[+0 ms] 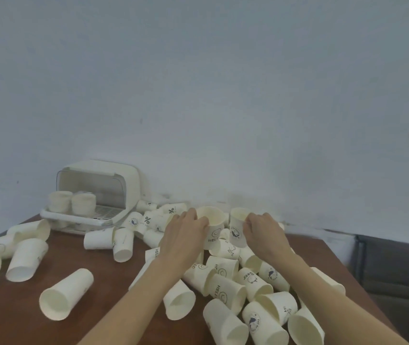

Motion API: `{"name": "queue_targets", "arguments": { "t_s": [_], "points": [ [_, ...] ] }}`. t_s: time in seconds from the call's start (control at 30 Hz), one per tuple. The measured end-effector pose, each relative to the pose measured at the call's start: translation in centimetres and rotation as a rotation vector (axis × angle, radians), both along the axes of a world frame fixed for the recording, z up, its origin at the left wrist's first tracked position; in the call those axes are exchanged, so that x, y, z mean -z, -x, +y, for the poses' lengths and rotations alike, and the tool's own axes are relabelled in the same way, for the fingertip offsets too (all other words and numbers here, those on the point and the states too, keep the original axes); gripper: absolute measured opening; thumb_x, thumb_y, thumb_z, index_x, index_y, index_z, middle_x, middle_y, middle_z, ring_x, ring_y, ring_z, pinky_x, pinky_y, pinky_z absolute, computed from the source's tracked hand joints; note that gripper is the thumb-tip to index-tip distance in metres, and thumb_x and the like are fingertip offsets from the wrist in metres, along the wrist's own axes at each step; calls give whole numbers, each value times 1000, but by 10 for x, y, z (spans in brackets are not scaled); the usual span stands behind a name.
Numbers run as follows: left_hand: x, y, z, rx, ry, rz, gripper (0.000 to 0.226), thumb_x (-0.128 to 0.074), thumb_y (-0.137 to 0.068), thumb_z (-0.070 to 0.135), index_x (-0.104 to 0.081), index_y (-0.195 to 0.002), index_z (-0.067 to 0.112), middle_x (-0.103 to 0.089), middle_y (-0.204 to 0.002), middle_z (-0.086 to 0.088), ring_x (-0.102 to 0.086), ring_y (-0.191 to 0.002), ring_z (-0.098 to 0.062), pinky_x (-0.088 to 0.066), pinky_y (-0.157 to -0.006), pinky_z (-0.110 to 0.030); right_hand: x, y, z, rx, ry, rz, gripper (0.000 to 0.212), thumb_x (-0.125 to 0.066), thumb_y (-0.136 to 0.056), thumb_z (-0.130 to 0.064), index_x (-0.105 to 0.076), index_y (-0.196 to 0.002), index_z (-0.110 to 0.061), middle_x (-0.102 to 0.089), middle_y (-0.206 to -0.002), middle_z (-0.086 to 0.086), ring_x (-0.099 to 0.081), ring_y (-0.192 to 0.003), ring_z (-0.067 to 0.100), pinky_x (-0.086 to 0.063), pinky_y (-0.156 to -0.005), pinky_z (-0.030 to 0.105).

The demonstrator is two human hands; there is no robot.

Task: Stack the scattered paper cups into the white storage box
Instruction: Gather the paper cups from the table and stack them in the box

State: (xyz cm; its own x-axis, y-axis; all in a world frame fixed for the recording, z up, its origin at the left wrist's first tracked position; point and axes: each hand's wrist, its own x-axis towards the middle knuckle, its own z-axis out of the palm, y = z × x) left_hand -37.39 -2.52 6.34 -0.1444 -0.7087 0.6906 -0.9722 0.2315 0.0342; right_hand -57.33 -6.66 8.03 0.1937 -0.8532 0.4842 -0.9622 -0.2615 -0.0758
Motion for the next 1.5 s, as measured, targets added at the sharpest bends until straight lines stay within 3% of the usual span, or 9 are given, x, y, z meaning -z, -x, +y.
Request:
{"name": "queue_targets", "arguments": {
  "t_s": [0.1, 0.2, 0.3, 0.5, 0.63, 0.93, 1.17, 1.33, 1.5],
  "points": [
    [5, -8, -6, 17, -7, 43, 16, -53, -96, 26, -67, -91, 18, -57, -87, -2, -51, -72, -22, -31, -65, -28, 4, -10, -5, 11, -12, -21, 25, -35, -97, -23, -54, -86, -10, -60, -81, 6, -47, -87, 26, -43, -72, 41],
    [10, -16, -12, 6, 22, 26, 14, -76, -79, 25, -65, -71, 22, -52, -69, 3, -51, -57, -17, -36, -53, -26, 8, -20, -10, 16, -23, -26, 25, -36, -97, -21, -55, -85, -10, -60, -78, 6, -47, -86, 25, -45, -71, 42],
    [18, -30, -23, 11, 41, 29, 17, -80, -73, 22, -64, -67, 20, -51, -64, 3, -50, -52, -18, -39, -49, -28, 10, -30, -17, 17, -16, -46, 24, -37, -96, -20, -55, -82, -9, -56, -74, 6, -45, -83, 25, -40, -66, 39],
    [18, -60, -30, 38, 0, 104, 16, -60, -91, 25, -66, -80, 15, -57, -77, -2, -54, -66, -24, -40, -60, -32, 9, -60, -26, 32, 34, -22, 25, -39, -96, -24, -56, -84, -11, -61, -78, 5, -38, -78, 21, -26, -61, 34],
    [18, -83, -32, 51, 2, 119, 15, -60, -90, 24, -65, -79, 15, -57, -77, -3, -55, -66, -25, -38, -60, -32, 10, -84, -26, 3, 29, -81, 26, -39, -95, -23, -54, -79, -9, -61, -76, 5, -48, -85, 24, -34, -61, 35],
    [19, -146, -35, 70, -51, 143, 20, -51, -95, 28, -65, -91, 14, -58, -91, -5, -56, -80, -27, -44, -69, -37, 11, -148, -31, -16, 25, -132, 23, -42, -92, -23, -54, -77, -10, -60, -71, 3, -47, -83, 23, -42, -64, 37],
    [15, -202, -38, 44, -24, 140, 14, -58, -90, 23, -64, -81, 13, -56, -79, -5, -55, -70, -27, -40, -63, -34, 9, -205, -36, -39, 52, -162, 21, -45, -91, -22, -56, -79, -9, -60, -71, 3, -46, -81, 22, -43, -64, 37],
    [15, -242, -40, 27, -26, 126, 17, -53, -93, 26, -64, -88, 14, -55, -82, -5, -53, -72, -26, -33, -65, -31, 11, -245, -40, -52, 52, -172, 21, -46, -90, -23, -58, -78, -10, -61, -70, 3, -48, -79, 22, -43, -65, 37],
    [18, -279, -44, 23, -37, 131, 19, -52, -94, 26, -65, -91, 13, -57, -85, -6, -53, -74, -26, -35, -67, -32, 16, -281, -43, -57, 30, -172, 21, -46, -90, -22, -56, -76, -10, -58, -69, 1, -48, -78, 22, -42, -65, 36]
  ]
}}
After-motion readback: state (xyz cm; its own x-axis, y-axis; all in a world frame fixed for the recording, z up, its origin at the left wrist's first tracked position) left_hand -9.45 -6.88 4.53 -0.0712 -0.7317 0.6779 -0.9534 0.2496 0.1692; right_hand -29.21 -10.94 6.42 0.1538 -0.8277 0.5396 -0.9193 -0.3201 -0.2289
